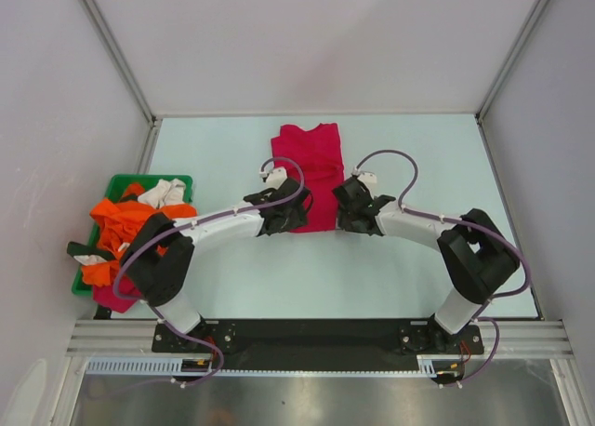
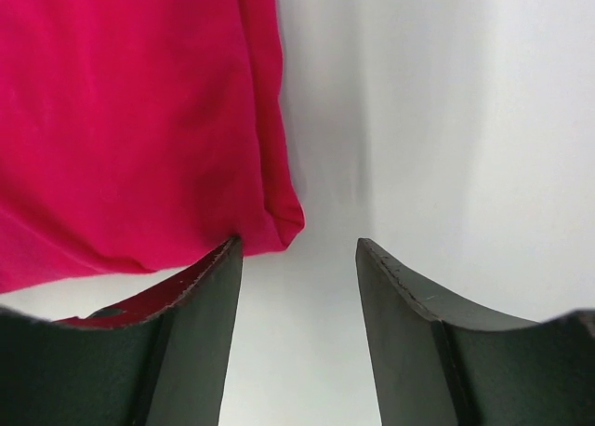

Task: Fold and stack the t-shirts
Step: Grab one side of the 2/3 rectangular tshirt with both arms

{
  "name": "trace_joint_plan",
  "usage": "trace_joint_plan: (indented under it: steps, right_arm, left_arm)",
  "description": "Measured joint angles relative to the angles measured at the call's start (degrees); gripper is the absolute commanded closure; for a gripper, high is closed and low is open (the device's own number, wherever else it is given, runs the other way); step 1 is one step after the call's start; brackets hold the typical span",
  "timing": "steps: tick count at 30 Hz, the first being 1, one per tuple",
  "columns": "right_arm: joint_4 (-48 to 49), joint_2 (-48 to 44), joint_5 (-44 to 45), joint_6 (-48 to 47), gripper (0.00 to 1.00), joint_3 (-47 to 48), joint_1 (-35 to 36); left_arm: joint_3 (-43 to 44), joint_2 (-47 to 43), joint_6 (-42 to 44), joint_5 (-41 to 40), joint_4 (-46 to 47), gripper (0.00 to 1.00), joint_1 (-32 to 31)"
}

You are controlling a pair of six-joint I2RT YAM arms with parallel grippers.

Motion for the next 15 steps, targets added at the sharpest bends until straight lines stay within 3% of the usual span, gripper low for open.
trace_joint_plan:
  steps: [15]
  right_arm:
    - [2.82, 4.04, -2.21, -0.02, 0.55, 0.11, -1.49]
  left_arm:
    - [0.02, 6.12, -1.03, 3.89, 2.25, 0.35, 0.0]
